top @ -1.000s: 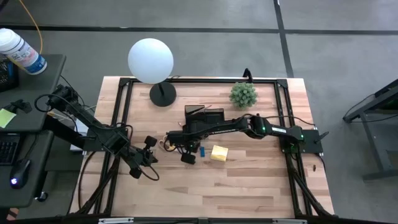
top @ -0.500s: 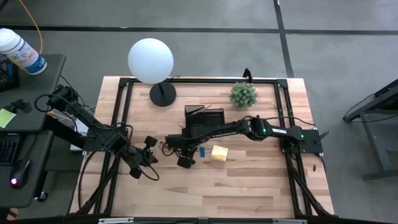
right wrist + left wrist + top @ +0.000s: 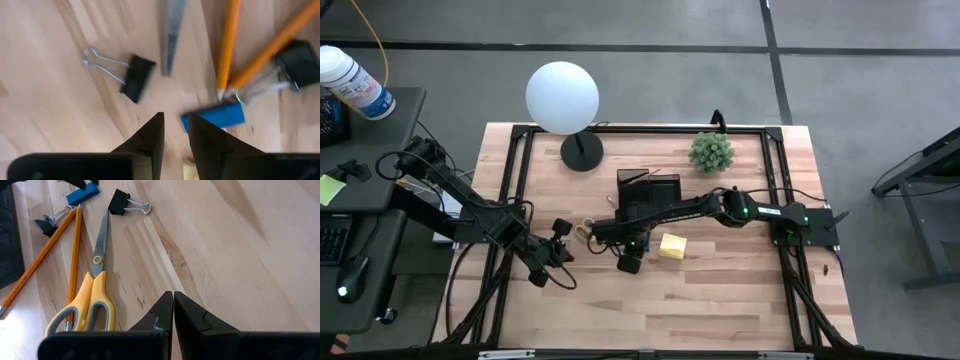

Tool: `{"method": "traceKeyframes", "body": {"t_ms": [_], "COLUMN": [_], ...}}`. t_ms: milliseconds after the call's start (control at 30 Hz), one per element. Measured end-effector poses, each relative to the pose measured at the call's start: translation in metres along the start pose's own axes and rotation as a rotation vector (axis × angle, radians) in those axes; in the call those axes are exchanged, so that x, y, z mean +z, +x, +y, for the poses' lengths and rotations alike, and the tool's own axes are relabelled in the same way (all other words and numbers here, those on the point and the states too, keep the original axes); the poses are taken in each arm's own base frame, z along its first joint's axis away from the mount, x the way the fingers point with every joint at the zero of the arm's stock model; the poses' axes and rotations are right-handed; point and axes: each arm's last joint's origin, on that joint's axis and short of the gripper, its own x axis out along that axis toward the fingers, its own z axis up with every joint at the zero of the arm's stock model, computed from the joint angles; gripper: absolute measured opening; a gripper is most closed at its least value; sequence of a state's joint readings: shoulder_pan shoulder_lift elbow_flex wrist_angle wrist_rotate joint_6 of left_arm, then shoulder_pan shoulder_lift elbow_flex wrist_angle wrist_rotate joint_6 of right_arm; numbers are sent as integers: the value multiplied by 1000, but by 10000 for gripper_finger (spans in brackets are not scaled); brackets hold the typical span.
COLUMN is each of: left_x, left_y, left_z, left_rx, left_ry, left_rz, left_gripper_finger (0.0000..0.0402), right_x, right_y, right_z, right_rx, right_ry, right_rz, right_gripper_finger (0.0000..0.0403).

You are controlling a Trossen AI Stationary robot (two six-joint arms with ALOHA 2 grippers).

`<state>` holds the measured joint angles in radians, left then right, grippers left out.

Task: Pick and place office supplies into organizer
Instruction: Put the yellow scissors into the black organizer

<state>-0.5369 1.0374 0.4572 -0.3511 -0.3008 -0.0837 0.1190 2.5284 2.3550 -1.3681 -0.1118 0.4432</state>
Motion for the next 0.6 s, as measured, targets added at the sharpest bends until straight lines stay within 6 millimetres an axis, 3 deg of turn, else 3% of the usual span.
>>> {"method": "traceKeyframes", "body": {"t_ms": [600], "left_x": [0], "left_y": [0], "left_z": [0], "left_rx": [0], "left_ry": [0], "left_rz": [0], "left_gripper_finger": [5], "right_x": [-18], "right_y": [-5], "right_z": [-9], "right_rx": [-211], "right_ry": [26], "right_rz": [112], "right_gripper_finger": [79]}}
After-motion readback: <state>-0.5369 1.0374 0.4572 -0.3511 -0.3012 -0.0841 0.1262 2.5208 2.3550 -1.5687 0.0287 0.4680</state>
